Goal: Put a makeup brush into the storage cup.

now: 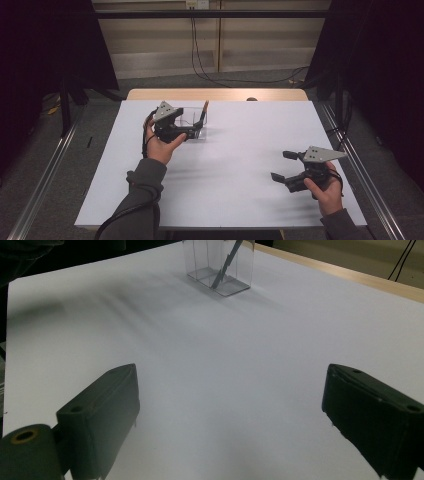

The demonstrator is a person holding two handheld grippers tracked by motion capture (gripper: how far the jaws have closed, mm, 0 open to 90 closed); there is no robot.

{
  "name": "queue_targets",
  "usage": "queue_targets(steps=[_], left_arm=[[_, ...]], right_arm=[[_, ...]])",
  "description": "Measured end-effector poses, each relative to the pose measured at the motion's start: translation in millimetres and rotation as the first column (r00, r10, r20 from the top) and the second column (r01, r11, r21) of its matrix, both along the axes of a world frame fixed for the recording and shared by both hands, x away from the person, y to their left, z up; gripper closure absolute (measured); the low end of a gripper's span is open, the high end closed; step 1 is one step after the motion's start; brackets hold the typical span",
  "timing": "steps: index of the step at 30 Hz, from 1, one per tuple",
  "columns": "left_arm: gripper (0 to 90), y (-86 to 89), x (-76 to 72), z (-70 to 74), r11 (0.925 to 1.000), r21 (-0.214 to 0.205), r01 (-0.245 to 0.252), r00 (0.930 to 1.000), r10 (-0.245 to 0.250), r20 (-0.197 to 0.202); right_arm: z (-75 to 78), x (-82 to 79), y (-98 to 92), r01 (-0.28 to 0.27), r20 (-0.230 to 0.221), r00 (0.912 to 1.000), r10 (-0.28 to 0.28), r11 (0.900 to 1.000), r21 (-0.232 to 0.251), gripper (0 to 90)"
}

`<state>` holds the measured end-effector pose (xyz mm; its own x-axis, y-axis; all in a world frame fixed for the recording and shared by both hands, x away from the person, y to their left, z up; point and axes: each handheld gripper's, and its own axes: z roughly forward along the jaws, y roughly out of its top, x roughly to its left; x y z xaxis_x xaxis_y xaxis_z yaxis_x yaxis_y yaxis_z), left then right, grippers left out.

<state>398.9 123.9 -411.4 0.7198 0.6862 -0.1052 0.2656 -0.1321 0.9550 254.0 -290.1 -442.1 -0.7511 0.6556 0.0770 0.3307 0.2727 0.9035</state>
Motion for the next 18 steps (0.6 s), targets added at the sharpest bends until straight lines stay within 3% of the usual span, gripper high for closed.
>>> queue_targets(steps=[18], left_arm=[[8.3,3.3,-10.5,-6.3,0.9994,0.023,0.025,0.9997,-0.025,-0.006]], right_arm=[[-0.2,-0.6,-1.9,0.008,0.002,1.0000,-0.008,1.0000,-0.005,7.8]])
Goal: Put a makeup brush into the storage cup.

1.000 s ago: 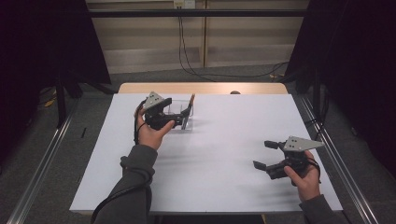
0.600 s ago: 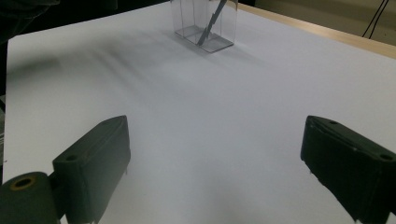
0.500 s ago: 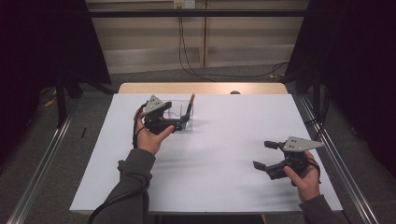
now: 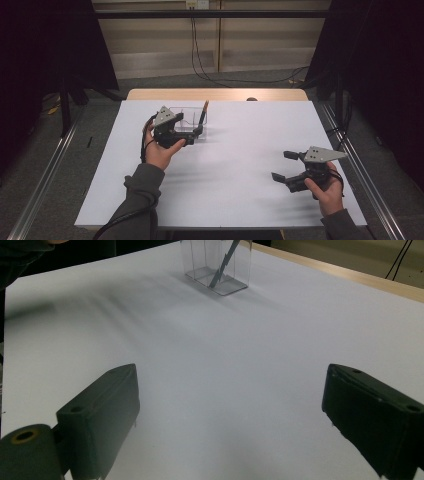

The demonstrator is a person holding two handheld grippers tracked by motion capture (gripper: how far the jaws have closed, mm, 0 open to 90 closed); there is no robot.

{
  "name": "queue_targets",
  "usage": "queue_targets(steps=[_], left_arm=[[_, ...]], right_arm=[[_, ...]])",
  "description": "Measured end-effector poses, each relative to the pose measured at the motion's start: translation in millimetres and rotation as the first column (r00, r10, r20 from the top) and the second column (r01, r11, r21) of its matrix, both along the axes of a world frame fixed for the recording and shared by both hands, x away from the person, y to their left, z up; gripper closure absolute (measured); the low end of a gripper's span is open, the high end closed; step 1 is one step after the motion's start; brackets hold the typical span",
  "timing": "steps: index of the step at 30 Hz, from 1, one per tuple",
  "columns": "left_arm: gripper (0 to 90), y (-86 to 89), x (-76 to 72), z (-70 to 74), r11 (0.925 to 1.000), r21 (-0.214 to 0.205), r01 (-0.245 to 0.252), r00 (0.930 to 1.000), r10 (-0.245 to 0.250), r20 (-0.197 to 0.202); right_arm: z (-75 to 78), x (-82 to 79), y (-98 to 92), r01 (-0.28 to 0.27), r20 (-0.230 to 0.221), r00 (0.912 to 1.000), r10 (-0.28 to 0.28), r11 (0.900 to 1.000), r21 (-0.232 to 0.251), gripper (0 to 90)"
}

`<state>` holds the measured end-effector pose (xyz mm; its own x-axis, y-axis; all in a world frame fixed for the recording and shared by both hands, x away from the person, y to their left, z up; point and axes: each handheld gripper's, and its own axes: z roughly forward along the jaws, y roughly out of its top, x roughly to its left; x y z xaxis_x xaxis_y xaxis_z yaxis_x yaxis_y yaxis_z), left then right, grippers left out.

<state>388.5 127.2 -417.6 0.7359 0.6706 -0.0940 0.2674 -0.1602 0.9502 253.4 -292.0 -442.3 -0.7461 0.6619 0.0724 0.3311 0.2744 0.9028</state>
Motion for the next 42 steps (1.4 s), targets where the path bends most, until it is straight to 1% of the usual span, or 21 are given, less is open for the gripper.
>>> queue_targets(steps=[3,6,12,14,16,20,23,24,27,29,32,34,35,37,38,39,42], left_arm=[[8.5,0.5,-1.4,-1.2,0.9997,-0.017,0.016,0.9999,-0.016,-0.002],[8.5,1.7,-4.0,-1.2,0.9999,-0.008,0.006,1.0000,-0.006,0.001],[8.5,5.6,-8.2,-3.8,0.9999,-0.004,0.013,0.9999,-0.013,-0.005],[8.5,6.6,-9.6,-4.9,0.9999,-0.005,0.011,0.9999,-0.011,-0.013],[8.5,7.3,-11.2,-6.1,0.9999,-0.009,0.009,0.9999,-0.009,-0.012],[8.5,8.3,-13.7,-8.1,0.9999,-0.002,0.017,0.9998,-0.017,-0.013],[8.6,7.9,-14.8,-9.1,0.9994,-0.016,0.029,0.9994,-0.029,-0.016],[8.6,7.7,-15.5,-9.2,0.9996,-0.016,0.025,0.9995,-0.025,-0.019],[8.6,8.1,-16.6,-9.8,0.9993,-0.011,0.035,0.9993,-0.035,-0.017],[8.6,7.5,-17.8,-10.2,0.9992,-0.017,0.036,0.9991,-0.036,-0.020],[8.6,8.5,-19.4,-10.8,0.9995,-0.005,0.031,0.9992,-0.031,-0.024],[8.5,9.5,-19.3,-11.9,0.9986,-0.010,0.052,0.9983,-0.052,-0.024],[8.5,9.5,-20.5,-12.0,0.9994,-0.005,0.034,0.9990,-0.035,-0.027],[8.5,10.9,-20.8,-12.8,0.9992,-0.004,0.039,0.9987,-0.040,-0.031],[8.6,11.1,-21.0,-13.5,0.9990,-0.016,0.042,0.9986,-0.042,-0.031],[8.6,11.7,-21.8,-13.3,0.9994,-0.005,0.034,0.9989,-0.034,-0.032],[8.6,13.2,-22.8,-14.2,0.9993,-0.008,0.037,0.9988,-0.037,-0.033]], right_arm=[[0.0,-0.1,-0.3,0.003,0.002,1.0000,-0.003,1.0000,0.001,7.7],[0.1,-0.3,-0.4,0.004,0.000,1.0000,-0.004,1.0000,0.002,7.8],[0.5,-0.7,-0.3,0.006,0.005,1.0000,-0.006,1.0000,0.001,7.7],[0.6,-0.7,-0.4,0.005,0.004,1.0000,-0.005,1.0000,0.000,7.7],[0.5,-0.8,-0.2,0.009,0.004,0.9999,-0.009,1.0000,0.000,7.7],[0.3,-0.7,-0.3,0.005,0.002,1.0000,-0.005,1.0000,0.001,7.8],[0.4,-0.9,0.0,0.008,0.004,1.0000,-0.008,1.0000,0.000,7.7],[0.4,-0.8,0.0,0.007,0.004,1.0000,-0.007,1.0000,-0.001,7.7],[0.4,-1.0,-0.2,0.009,0.004,0.9999,-0.009,1.0000,-0.001,7.7],[0.3,-0.9,-0.6,0.004,0.001,1.0000,-0.004,1.0000,0.002,7.8],[0.0,-0.7,-1.1,0.006,0.001,1.0000,-0.006,1.0000,0.002,7.7],[0.1,-0.8,-1.1,0.007,0.001,1.0000,-0.007,1.0000,0.002,7.7],[0.2,-0.9,-1.0,0.007,0.001,1.0000,-0.007,1.0000,0.002,7.7],[0.3,-0.9,-1.0,0.008,0.001,1.0000,-0.008,1.0000,-0.001,7.7],[0.1,-0.7,-1.0,0.006,0.001,1.0000,-0.006,1.0000,0.001,7.7],[0.1,-0.8,-1.0,0.009,0.001,1.0000,-0.009,1.0000,-0.002,7.7],[0.1,-0.9,-0.6,0.005,0.001,1.0000,-0.005,1.0000,-0.001,7.7]])
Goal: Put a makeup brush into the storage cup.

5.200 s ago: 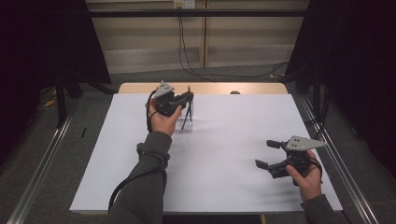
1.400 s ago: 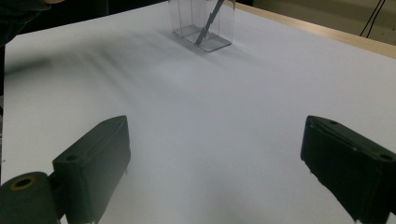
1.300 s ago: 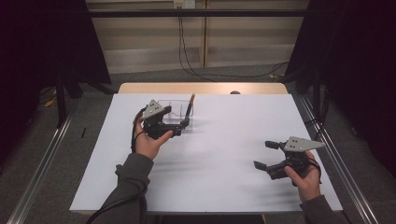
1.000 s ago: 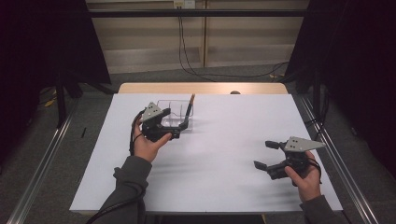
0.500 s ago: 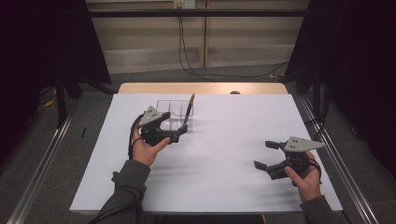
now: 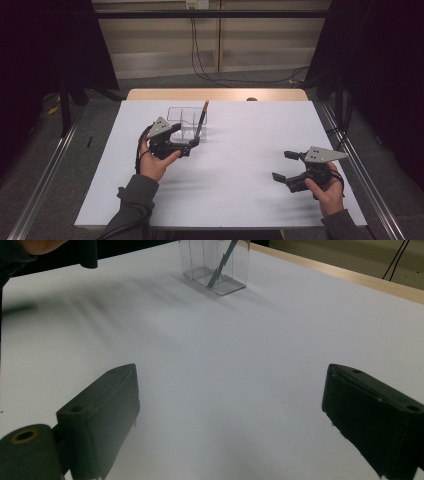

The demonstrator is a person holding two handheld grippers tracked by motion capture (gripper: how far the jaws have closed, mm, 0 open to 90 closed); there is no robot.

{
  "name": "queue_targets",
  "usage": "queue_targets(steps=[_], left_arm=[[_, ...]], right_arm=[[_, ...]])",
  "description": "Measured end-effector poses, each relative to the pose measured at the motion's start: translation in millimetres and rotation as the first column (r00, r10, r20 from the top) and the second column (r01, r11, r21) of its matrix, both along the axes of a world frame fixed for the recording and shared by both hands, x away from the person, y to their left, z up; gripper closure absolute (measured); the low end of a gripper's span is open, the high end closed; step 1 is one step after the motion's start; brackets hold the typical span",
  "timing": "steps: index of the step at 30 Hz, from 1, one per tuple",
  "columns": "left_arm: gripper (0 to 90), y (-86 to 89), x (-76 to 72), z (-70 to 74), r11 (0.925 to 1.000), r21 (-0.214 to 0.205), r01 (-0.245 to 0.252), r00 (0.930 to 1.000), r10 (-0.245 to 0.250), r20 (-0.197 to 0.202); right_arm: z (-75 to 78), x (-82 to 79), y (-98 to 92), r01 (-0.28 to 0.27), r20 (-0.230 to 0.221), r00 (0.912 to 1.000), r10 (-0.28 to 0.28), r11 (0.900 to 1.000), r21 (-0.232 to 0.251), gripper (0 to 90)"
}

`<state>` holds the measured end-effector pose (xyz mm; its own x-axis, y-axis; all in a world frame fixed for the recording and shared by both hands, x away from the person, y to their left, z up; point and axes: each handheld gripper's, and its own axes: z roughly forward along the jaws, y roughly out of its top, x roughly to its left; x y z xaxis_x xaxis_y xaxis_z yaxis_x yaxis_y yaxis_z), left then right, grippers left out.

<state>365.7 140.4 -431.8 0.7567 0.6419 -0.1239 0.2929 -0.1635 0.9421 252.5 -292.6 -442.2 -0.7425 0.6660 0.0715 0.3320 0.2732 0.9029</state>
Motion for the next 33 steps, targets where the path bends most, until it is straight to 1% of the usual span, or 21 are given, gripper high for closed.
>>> queue_targets(steps=[4,5,6,9,10,12,14,15,16,20,21,22,25,26,28,29,30,31,32,33], left_arm=[[8.8,2.4,-1.7,-1.0,0.9999,0.011,-0.005,1.0000,0.005,0.000],[8.8,2.7,-1.6,-1.8,1.0000,0.002,0.004,1.0000,-0.004,0.001],[8.8,3.4,-1.6,-2.1,0.9999,0.005,0.013,0.9999,-0.013,0.002],[8.8,4.0,-3.6,-2.6,1.0000,0.005,0.003,1.0000,-0.003,-0.006],[8.8,4.9,-4.1,-2.4,0.9999,0.013,0.000,1.0000,0.000,-0.007],[8.7,5.9,-4.7,-2.3,1.0000,0.007,-0.003,1.0000,0.003,-0.006],[8.7,7.8,-4.6,-2.6,0.9999,0.002,0.014,0.9999,-0.014,-0.001],[8.7,8.3,-5.2,-2.7,1.0000,-0.002,0.010,0.9999,-0.010,-0.003],[8.7,8.6,-6.2,-2.5,1.0000,0.002,-0.005,1.0000,0.005,-0.009],[8.6,10.7,-7.8,-2.5,0.9999,0.005,-0.009,0.9999,0.009,-0.009],[8.6,11.2,-8.2,-2.7,1.0000,0.002,-0.003,0.9999,0.003,-0.012],[8.6,11.8,-8.5,-2.9,0.9999,0.011,-0.001,0.9999,0.001,-0.014],[8.6,12.2,-10.0,-3.1,0.9998,0.020,0.001,0.9999,-0.001,-0.016],[8.6,11.7,-10.7,-3.3,0.9999,0.013,-0.003,0.9999,0.003,-0.016],[8.6,13.4,-10.3,-4.1,0.9998,0.005,0.021,0.9997,-0.021,-0.016],[8.6,13.6,-11.0,-4.4,0.9998,0.009,0.016,0.9998,-0.016,-0.011],[8.6,13.6,-12.4,-4.4,0.9999,0.015,0.006,0.9998,-0.006,-0.018],[8.6,14.5,-12.4,-5.2,0.9998,0.009,0.020,0.9997,-0.020,-0.015],[8.6,14.9,-13.6,-5.2,0.9998,0.019,0.005,0.9999,-0.004,-0.015],[8.6,15.5,-14.5,-5.6,0.9998,0.017,0.006,0.9998,-0.006,-0.020]], right_arm=[[0.0,0.0,0.0,0.003,0.000,1.0000,-0.003,1.0000,-0.001,7.7],[-0.1,0.0,0.0,0.003,0.000,1.0000,-0.003,1.0000,-0.002,7.7],[-0.1,0.1,0.0,0.003,0.001,1.0000,-0.003,1.0000,-0.003,7.8],[-0.1,0.3,-0.2,0.003,0.001,1.0000,-0.003,1.0000,-0.002,7.8],[-0.1,0.2,-0.3,0.004,0.001,1.0000,-0.004,1.0000,-0.002,7.8],[0.0,0.3,0.0,0.004,0.001,1.0000,-0.004,1.0000,-0.003,7.8],[0.1,0.8,0.4,-0.005,0.002,1.0000,0.005,1.0000,-0.002,7.7],[0.1,0.9,0.7,0.000,0.004,1.0000,0.000,1.0000,-0.005,7.7],[0.0,0.8,1.0,-0.001,0.002,1.0000,0.001,1.0000,-0.005,7.8],[-0.7,1.0,1.4,-0.005,0.000,1.0000,0.005,1.0000,-0.002,7.8],[-0.5,1.0,1.3,-0.006,-0.002,1.0000,0.006,1.0000,-0.002,7.8],[-0.5,1.0,1.2,-0.004,0.000,1.0000,0.004,1.0000,-0.002,7.7],[-1.0,0.4,1.0,0.001,-0.003,1.0000,-0.001,1.0000,-0.002,7.7],[-1.2,0.4,0.7,0.002,-0.005,1.0000,-0.002,1.0000,-0.003,7.8],[-1.3,0.7,0.1,0.004,-0.005,1.0000,-0.004,1.0000,-0.003,7.8],[-1.1,0.7,0.0,0.003,-0.005,1.0000,-0.003,1.0000,-0.002,7.7],[-0.9,0.8,-0.1,0.004,-0.004,1.0000,-0.004,1.0000,-0.004,7.7],[-0.7,0.7,-0.3,0.006,-0.002,1.0000,-0.006,1.0000,-0.004,7.8],[-0.7,0.6,-0.4,0.005,0.001,1.0000,-0.005,1.0000,-0.003,7.8],[-0.8,0.5,-0.4,0.005,0.001,1.0000,-0.005,1.0000,-0.004,7.8]])
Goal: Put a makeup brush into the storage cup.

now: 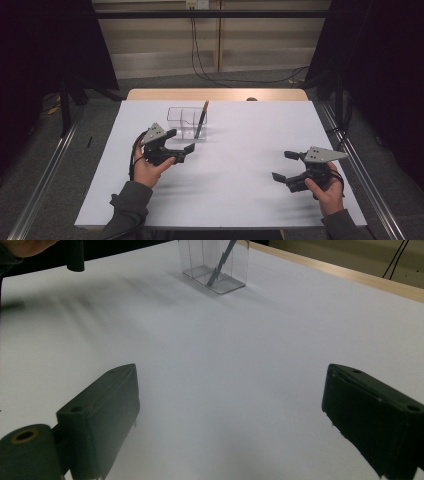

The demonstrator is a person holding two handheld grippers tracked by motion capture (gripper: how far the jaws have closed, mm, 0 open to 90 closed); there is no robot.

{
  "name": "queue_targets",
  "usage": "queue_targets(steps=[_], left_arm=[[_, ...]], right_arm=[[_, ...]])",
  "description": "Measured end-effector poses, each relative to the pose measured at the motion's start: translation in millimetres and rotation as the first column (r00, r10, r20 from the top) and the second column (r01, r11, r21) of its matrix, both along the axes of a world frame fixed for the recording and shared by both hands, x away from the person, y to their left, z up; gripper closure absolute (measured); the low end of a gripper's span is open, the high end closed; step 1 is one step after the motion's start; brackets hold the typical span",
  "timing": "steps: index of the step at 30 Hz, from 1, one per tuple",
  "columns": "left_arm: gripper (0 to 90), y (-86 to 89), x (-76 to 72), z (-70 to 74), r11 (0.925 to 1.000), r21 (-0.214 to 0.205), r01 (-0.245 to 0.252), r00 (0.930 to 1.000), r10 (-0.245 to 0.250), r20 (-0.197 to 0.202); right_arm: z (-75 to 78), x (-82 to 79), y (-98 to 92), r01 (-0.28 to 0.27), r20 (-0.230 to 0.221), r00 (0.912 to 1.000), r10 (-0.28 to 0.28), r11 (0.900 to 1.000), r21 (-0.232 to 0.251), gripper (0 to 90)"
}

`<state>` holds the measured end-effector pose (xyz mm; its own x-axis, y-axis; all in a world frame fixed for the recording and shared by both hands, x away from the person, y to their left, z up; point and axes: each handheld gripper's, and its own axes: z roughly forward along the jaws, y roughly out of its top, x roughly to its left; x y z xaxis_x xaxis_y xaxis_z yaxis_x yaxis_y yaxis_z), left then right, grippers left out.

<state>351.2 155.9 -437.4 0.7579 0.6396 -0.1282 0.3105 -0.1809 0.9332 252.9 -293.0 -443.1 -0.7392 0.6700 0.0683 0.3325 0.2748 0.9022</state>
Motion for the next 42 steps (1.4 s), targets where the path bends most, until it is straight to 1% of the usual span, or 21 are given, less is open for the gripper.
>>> queue_targets(steps=[1,2,5,6,9,10,11,12,17,18,19,20,22,23,24,31,33,35,38,39,42], left_arm=[[8.6,1.0,0.5,-1.3,0.9997,-0.014,0.020,0.9998,-0.020,0.001],[8.6,1.6,-1.1,-0.9,1.0000,0.000,-0.006,1.0000,0.006,-0.001],[8.6,4.9,-2.3,-1.5,1.0000,0.004,-0.007,1.0000,0.007,0.000],[8.6,5.0,-3.4,-1.7,0.9999,-0.005,-0.011,0.9999,0.011,-0.006],[8.6,7.3,-5.9,-1.9,1.0000,-0.007,-0.005,1.0000,0.005,-0.003],[8.6,8.6,-6.8,-1.6,0.9999,0.007,-0.010,0.9999,0.010,0.005],[8.6,10.0,-6.9,-2.1,1.0000,-0.001,0.008,0.9999,-0.008,0.008],[8.6,10.5,-8.6,-1.9,1.0000,0.000,-0.007,1.0000,0.007,0.002],[8.4,15.0,-11.4,-2.5,0.9997,0.009,-0.022,0.9997,0.022,0.005],[8.4,15.5,-12.0,-2.7,0.9998,0.010,-0.019,0.9998,0.019,0.002],[8.4,16.3,-11.6,-3.3,1.0000,-0.002,-0.002,1.0000,0.002,0.006],[8.3,16.4,-13.2,-2.8,0.9997,0.005,-0.022,0.9998,0.022,0.002],[8.3,17.4,-14.4,-2.8,0.9998,0.007,-0.017,0.9998,0.017,0.002],[8.3,18.7,-14.6,-2.4,0.9996,0.023,-0.016,0.9998,0.016,0.013],[8.3,18.4,-15.8,-2.7,0.9999,0.007,-0.014,0.9999,0.014,0.005],[8.2,24.0,-18.5,-3.5,0.9997,0.017,-0.019,0.9998,0.019,0.006],[8.2,25.2,-19.5,-3.1,0.9994,0.020,-0.026,0.9996,0.026,0.014],[8.1,25.7,-20.7,-3.1,0.9997,0.011,-0.020,0.9998,0.020,0.009],[8.1,26.8,-22.3,-3.3,0.9995,0.020,-0.023,0.9996,0.023,0.014],[8.1,27.7,-22.2,-3.9,0.9999,0.010,-0.013,0.9998,0.013,0.015],[8.1,29.7,-23.9,-3.7,0.9996,0.022,-0.017,0.9997,0.017,0.017]], right_arm=[[-0.2,-0.2,0.0,0.000,-0.003,1.0000,0.000,1.0000,-0.001,7.7],[-0.5,-0.3,-0.2,0.002,-0.005,1.0000,-0.002,1.0000,0.000,7.8],[-0.3,-0.6,-0.6,0.004,-0.003,1.0000,-0.004,1.0000,0.000,7.8],[-0.2,-0.6,-0.6,0.005,-0.003,1.0000,-0.005,1.0000,0.001,7.7],[-0.3,-0.4,-0.4,0.000,-0.001,1.0000,0.000,1.0000,0.001,7.8],[-0.3,-0.4,-0.4,0.000,-0.001,1.0000,0.000,1.0000,0.000,7.8],[-0.3,-0.4,-0.4,0.000,-0.001,1.0000,0.000,1.0000,0.000,7.8],[-0.1,-0.5,-0.8,-0.002,-0.005,1.0000,0.002,1.0000,0.000,7.8],[-0.2,-0.7,-0.7,0.003,-0.003,1.0000,-0.003,1.0000,-0.001,7.8],[-0.3,-0.5,-0.4,0.000,-0.002,1.0000,0.000,1.0000,0.001,7.8],[-0.4,-0.4,-0.4,0.000,-0.002,1.0000,0.000,1.0000,0.000,7.7],[-0.3,-0.4,-0.5,0.001,-0.001,1.0000,-0.001,1.0000,-0.001,7.8],[0.0,-0.6,-0.8,0.006,-0.001,1.0000,-0.006,1.0000,0.000,7.8],[0.1,-0.7,-1.0,0.004,-0.002,1.0000,-0.004,1.0000,0.001,7.8],[0.0,-0.7,-1.1,0.005,-0.002,1.0000,-0.005,1.0000,0.002,7.8],[0.2,-0.7,-1.2,0.007,0.000,1.0000,-0.007,1.0000,0.001,7.7],[0.2,-0.8,-1.4,0.008,0.000,1.0000,-0.008,1.0000,0.001,7.7],[0.3,-1.0,-1.5,0.007,-0.003,1.0000,-0.007,1.0000,0.002,7.7],[0.3,-0.9,-1.7,0.006,-0.004,1.0000,-0.006,1.0000,0.002,7.7],[0.2,-0.9,-1.7,0.007,-0.004,1.0000,-0.007,1.0000,0.001,7.7],[0.1,-0.8,-1.8,0.007,-0.004,1.0000,-0.007,1.0000,0.001,7.8]])
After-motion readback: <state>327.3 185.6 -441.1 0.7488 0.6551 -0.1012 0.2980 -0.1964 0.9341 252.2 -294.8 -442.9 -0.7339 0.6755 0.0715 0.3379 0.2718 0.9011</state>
